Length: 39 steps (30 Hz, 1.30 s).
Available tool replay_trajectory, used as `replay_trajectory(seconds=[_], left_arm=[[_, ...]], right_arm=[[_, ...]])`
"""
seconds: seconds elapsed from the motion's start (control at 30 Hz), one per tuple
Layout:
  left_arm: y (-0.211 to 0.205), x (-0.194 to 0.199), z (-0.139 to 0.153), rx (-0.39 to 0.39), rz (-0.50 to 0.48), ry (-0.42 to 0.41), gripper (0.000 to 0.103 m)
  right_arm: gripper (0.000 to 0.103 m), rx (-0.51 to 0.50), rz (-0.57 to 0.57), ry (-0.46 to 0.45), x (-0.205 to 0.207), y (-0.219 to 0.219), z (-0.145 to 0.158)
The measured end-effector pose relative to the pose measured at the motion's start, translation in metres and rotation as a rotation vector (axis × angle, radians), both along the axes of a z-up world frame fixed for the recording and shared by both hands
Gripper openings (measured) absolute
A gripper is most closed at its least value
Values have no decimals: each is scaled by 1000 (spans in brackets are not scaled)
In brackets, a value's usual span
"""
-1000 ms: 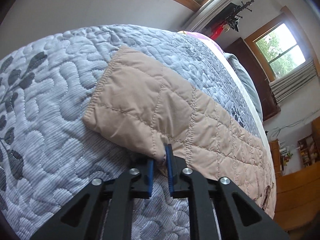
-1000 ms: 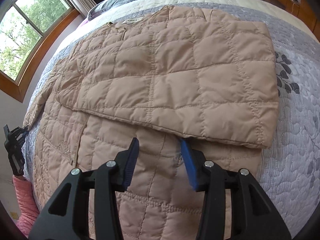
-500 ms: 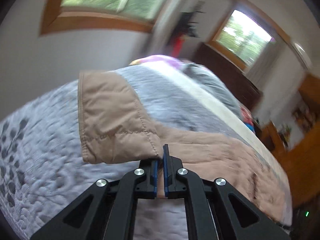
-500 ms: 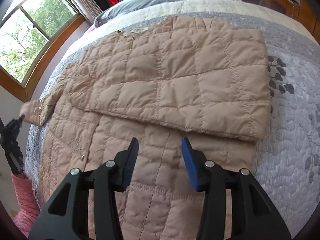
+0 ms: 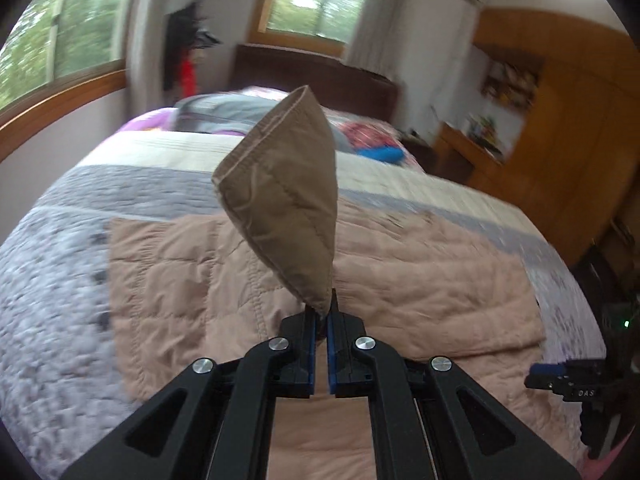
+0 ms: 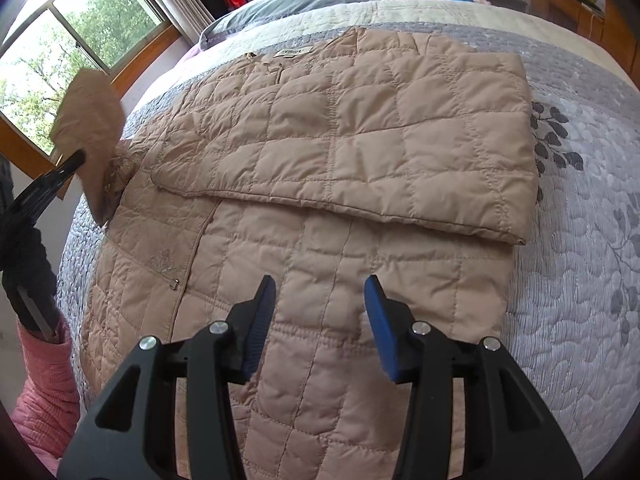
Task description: Fold large clothes
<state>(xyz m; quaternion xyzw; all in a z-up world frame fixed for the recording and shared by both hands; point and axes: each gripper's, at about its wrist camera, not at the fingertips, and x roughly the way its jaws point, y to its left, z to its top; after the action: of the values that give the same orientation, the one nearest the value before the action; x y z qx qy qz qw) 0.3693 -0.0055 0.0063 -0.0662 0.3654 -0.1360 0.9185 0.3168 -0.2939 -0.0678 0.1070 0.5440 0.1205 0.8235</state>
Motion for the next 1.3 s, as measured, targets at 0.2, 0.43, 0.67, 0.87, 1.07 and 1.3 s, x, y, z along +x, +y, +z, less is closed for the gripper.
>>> replay_trajectory(seconds=[0.2,0.43,0.67,0.87,1.07,1.3], left_arm=[[-43,26,-43,25,-79,138,4],[-36,12,-51,-29,-186,206,39],[7,-18,-16,-66,-199,137,45],[43,17,-41,27,-38,240,42],[50,28,-72,-21,-30,310,42],[49,23,-67,-9,-31,290,41]], right_arm=[[48,4,-15,14,-2,-5,-4],[48,-8,4,3,5,6,5],[48,64,76,-3,36,42,23],[48,143,123,60,96,83,17],[47,204,139,152,145,109,-15],[8,216,178,108,148,117,-6]])
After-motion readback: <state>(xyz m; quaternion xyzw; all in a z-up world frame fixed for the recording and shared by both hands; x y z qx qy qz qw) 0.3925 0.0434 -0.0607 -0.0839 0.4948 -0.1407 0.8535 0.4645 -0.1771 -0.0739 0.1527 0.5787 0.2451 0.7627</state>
